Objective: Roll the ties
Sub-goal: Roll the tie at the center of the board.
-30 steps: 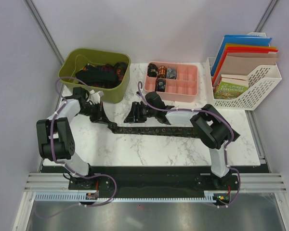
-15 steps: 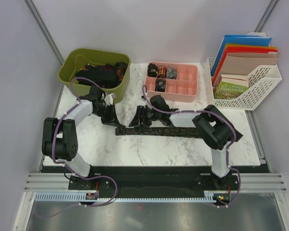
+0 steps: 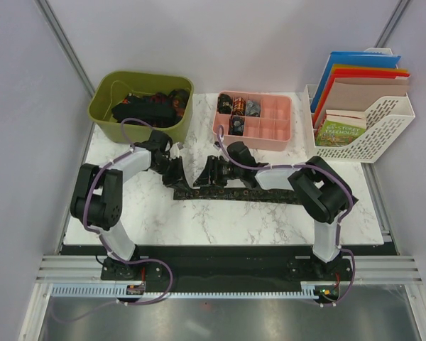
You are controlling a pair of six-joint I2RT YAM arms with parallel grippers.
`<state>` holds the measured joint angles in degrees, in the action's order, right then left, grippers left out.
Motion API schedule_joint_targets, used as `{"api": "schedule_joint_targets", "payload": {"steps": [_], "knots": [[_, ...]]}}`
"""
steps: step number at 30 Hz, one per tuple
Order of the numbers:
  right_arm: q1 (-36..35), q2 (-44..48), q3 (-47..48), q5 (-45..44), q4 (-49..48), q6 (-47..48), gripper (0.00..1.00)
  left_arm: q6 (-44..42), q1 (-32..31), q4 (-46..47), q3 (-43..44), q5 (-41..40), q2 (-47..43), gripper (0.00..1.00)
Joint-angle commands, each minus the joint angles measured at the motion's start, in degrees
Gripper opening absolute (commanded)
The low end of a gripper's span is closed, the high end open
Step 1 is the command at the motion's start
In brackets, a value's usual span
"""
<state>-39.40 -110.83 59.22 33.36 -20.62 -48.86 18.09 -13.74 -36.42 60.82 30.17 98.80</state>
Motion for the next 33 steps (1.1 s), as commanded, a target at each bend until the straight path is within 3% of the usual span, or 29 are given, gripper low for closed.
{"api": "schedule_joint_targets", "payload": {"steps": [1,11,27,33], "knots": [[-0.9,0.3,-0.5,-0.6,-5.2,-2.8,0.52,5.5,-1.6,2.4,2.2,0.7,2.0,0.11],[-2.9,-2.0,0.1,-2.5,-4.4,-3.4,0.45,9.1,-2.3,3.4,2.9,-0.5,2.9,0.11],[-4.3,-3.3,3.2,-8.8,3.2,1.0,0.46,13.2,-3.1,6.4,0.8,0.0,2.4,0.09],[-4.3,-4.1,3.6,-8.9,3.5,0.7,0.33,13.6,-3.4,6.5,0.7,0.0,2.0,0.09]]}}
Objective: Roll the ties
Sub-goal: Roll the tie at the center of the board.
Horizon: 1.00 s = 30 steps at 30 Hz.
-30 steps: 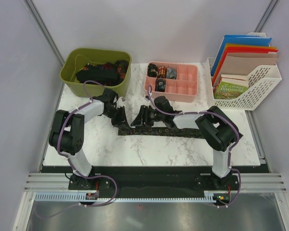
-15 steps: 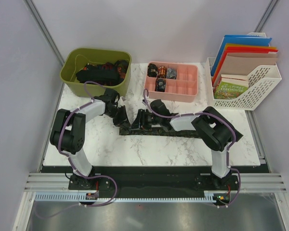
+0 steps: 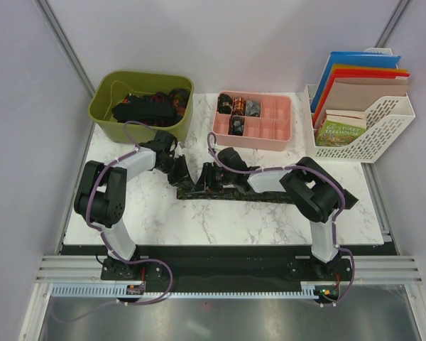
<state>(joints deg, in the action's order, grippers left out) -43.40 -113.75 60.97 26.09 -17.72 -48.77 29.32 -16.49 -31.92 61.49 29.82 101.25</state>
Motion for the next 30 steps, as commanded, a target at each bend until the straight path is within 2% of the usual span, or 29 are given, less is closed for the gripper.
{"api": "schedule_joint_targets", "payload": {"steps": [1,8,13,14,15,17,18,20,23,24,26,28,29,30], "knots": [[-0.3,-1.3,1.9,-1.7,0.8,0.6,0.29,2.3,-0.6,2.0,-0.1,0.3,-0.6,0.09],[0.2,-1.0,0.6,-1.7,1.4,0.9,0.12,1.3,-0.6,2.0,0.2,0.9,-4.4,0.20],[0.9,-0.8,0.1,-1.5,1.2,1.0,0.02,-1.3,-0.4,1.2,0.4,0.7,-9.0,0.34],[0.9,-0.9,-0.2,-1.5,1.1,0.9,0.01,-1.7,-0.2,0.9,0.4,0.5,-9.8,0.39],[0.9,-0.8,-0.2,-1.4,0.8,1.0,0.00,-2.8,-0.1,0.3,0.2,0.1,-12.2,0.52],[1.1,-0.8,-0.5,-1.4,0.8,1.1,0.00,-4.4,0.1,-0.1,-0.1,-0.9,-14.8,0.65],[1.3,-0.9,-0.6,-1.2,0.5,1.1,0.00,-6.9,0.1,-0.2,-0.3,-1.4,-18.3,0.83],[1.5,-0.9,-1.0,-0.8,-0.1,0.7,0.00,-10.1,0.7,0.0,-1.0,-3.0,-22.4,0.99],[1.6,-0.9,-1.5,-0.2,-0.7,0.5,0.00,-19.8,2.2,1.9,-3.0,-1.9,-31.4,1.00],[1.7,-0.8,-1.7,-0.2,-0.8,0.5,0.00,-25.7,2.7,2.5,-3.7,-1.7,-33.5,0.99],[1.8,-0.9,-2.3,0.1,-1.6,0.1,0.00,-29.2,3.7,5.1,-5.1,-4.5,-39.8,1.00],[2.0,-1.5,-2.4,0.5,-2.1,-0.5,0.00,-40.4,4.7,4.5,-5.9,-2.9,-41.9,1.00],[2.1,-1.7,-2.4,0.6,-2.7,-1.1,0.00,-44.8,4.8,1.2,-5.7,-1.4,-41.9,1.00],[2.2,-2.2,-2.5,0.6,-2.9,-1.5,0.00,-53.1,4.9,-0.1,-5.2,0.7,-41.6,0.98]]}}
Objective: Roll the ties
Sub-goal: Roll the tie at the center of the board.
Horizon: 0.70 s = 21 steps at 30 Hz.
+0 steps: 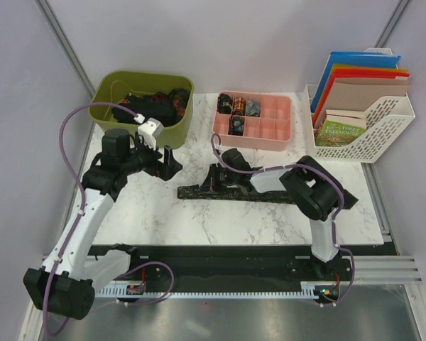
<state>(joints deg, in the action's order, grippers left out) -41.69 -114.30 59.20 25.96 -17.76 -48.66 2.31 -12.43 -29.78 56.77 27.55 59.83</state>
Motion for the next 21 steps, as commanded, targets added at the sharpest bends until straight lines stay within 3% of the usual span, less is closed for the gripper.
{"api": "schedule_joint_targets", "payload": {"steps": [1,4,5,8,14,21], "knots": [[0.5,-1.8,-0.6,0.9,-3.2,-1.9,0.00,-28.3,1.1,-2.6,-0.8,3.8,0.2,0.96],[0.6,-2.6,-0.4,1.1,-3.4,-2.9,0.00,-40.4,1.6,-4.0,-2.5,9.1,3.2,0.89],[0.5,-2.6,-0.5,1.2,-3.2,-3.1,0.00,-47.9,1.6,-4.3,-4.0,10.8,4.4,0.84],[0.5,-2.3,-0.7,1.1,-2.4,-2.8,0.00,-61.7,1.5,-2.8,-8.9,17.0,6.2,0.83],[0.6,-2.5,-0.8,0.9,-1.9,-3.3,0.00,-71.3,1.4,0.0,-11.5,16.9,13.4,0.86],[0.6,-2.7,-1.8,1.7,-3.9,-6.0,0.00,-75.8,0.5,2.0,-10.7,16.2,20.8,0.88]]}}
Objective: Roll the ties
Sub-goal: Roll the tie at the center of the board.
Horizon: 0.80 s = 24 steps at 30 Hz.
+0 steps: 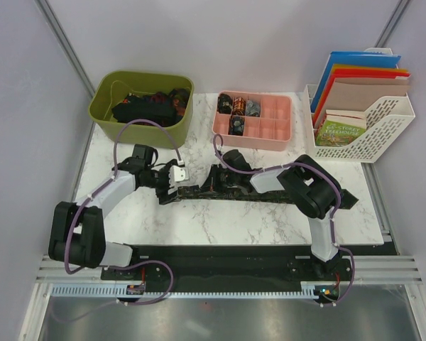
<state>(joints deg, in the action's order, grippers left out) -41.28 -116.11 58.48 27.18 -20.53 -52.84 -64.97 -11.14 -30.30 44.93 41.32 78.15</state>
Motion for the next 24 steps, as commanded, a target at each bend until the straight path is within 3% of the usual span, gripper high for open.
{"api": "schedule_joint_targets", "payload": {"steps": [1,11,18,24], "knots": [[0.1,-1.0,-1.0,0.6,-1.5,-1.9,0.00,-9.8,-1.0,3.1,1.4,2.3,3.8,0.88],[0.2,-1.0,-1.1,1.2,-2.4,-3.3,0.00,-10.8,-4.9,3.3,7.2,0.8,13.2,0.75],[0.1,-0.6,-1.4,1.6,-3.0,-4.0,0.00,-13.2,-7.2,0.1,8.2,-1.0,16.3,0.73],[0.1,-0.4,-1.7,2.0,-3.4,-4.8,0.02,-14.5,-7.9,-2.5,9.4,-3.4,18.6,0.53]]}}
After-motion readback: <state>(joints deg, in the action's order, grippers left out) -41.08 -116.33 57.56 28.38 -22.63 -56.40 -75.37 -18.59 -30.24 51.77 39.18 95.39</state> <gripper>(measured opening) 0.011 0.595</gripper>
